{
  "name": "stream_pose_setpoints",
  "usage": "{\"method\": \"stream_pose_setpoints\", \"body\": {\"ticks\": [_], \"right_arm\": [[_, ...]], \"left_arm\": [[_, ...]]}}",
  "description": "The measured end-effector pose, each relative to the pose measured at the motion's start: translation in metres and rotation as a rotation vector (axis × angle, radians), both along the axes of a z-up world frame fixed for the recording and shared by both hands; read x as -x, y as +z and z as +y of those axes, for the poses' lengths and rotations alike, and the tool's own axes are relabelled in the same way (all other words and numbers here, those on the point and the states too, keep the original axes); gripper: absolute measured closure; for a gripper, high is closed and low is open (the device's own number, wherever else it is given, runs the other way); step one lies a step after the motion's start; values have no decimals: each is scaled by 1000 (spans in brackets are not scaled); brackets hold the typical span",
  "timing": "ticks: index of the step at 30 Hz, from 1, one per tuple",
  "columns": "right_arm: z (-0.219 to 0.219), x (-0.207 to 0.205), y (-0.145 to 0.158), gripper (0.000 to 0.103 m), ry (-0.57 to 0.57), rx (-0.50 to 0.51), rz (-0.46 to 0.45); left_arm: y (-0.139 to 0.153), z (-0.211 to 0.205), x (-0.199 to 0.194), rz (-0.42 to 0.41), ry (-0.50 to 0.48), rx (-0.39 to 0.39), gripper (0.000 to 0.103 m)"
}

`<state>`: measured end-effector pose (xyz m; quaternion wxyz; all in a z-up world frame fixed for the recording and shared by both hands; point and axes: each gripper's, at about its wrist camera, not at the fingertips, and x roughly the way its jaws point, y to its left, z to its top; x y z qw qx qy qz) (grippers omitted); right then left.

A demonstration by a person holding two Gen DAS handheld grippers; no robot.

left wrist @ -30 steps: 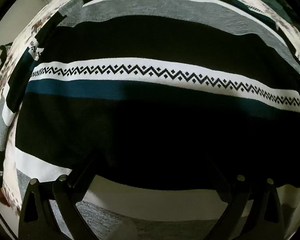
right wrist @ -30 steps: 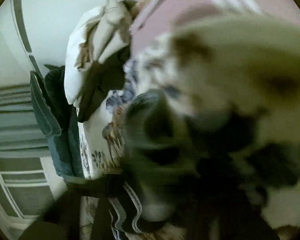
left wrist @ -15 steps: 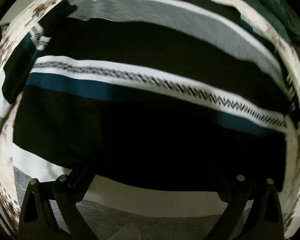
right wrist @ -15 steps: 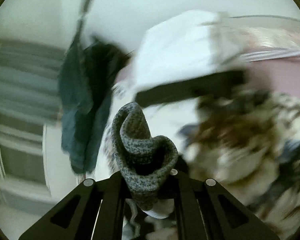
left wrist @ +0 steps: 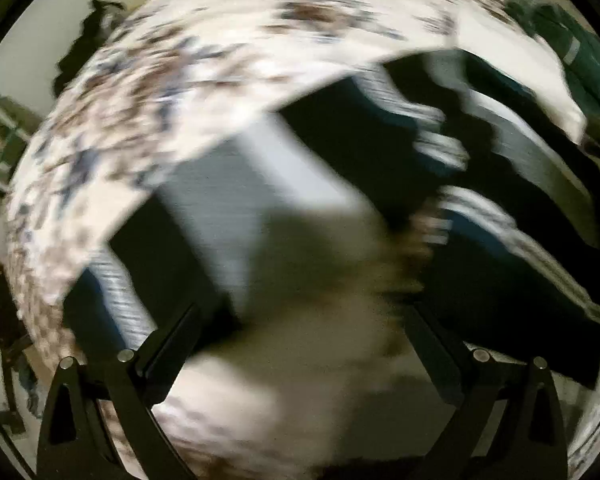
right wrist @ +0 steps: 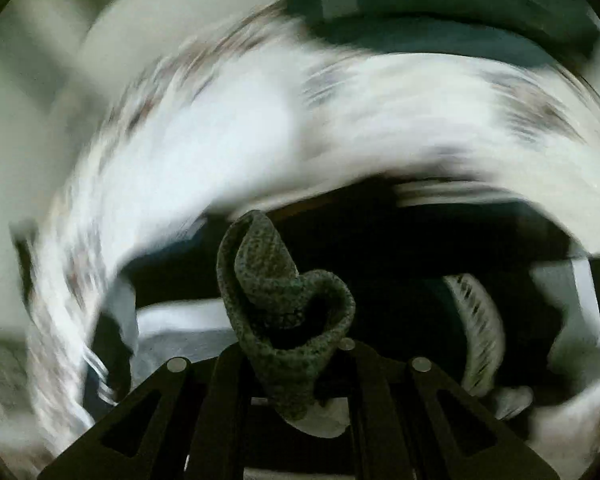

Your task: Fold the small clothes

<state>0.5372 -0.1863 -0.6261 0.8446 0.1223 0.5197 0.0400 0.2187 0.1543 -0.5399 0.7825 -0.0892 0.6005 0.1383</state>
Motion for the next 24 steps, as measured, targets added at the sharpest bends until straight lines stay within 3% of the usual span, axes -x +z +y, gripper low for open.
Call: {"method": "stream_pose_setpoints", "body": {"ticks": [3,6,9,10,11,12,13,14,16,18,22,24], "right_arm": [[106,-18,-24,97,157,104,13],[177,-14,-43,96,249,220,29],[196,-4,-60,92,285,309,67],[191,1,-57,89,286,291,80],[186,7,-52,79,285,247,95],[174,15,-43,70,285,140,122],[170,20,-39,47,284,41,144],[153,35,-30,35,272,-109,171],[127,61,-21,35,227,-247,208],[92,91,-20,35,147,-310,258],[35,129,-29,35,-26,-326,348],[5,148,-44,35,-114,-344,382]], "left_arm": [[-4,55,22,10,49,-14,0],[-8,97,33,15,88,-8,0],[-6,123,56,9,143,28,0],[-6,133,66,5,173,57,0],[-6,140,69,2,196,78,0],[-5,145,78,-1,215,92,0],[-5,151,86,-4,233,108,0],[-6,158,96,-6,254,121,0],[-11,167,108,0,284,141,0],[-20,175,114,-2,318,186,0],[-50,182,109,-19,384,331,0],[-64,184,102,-27,429,351,0]]}}
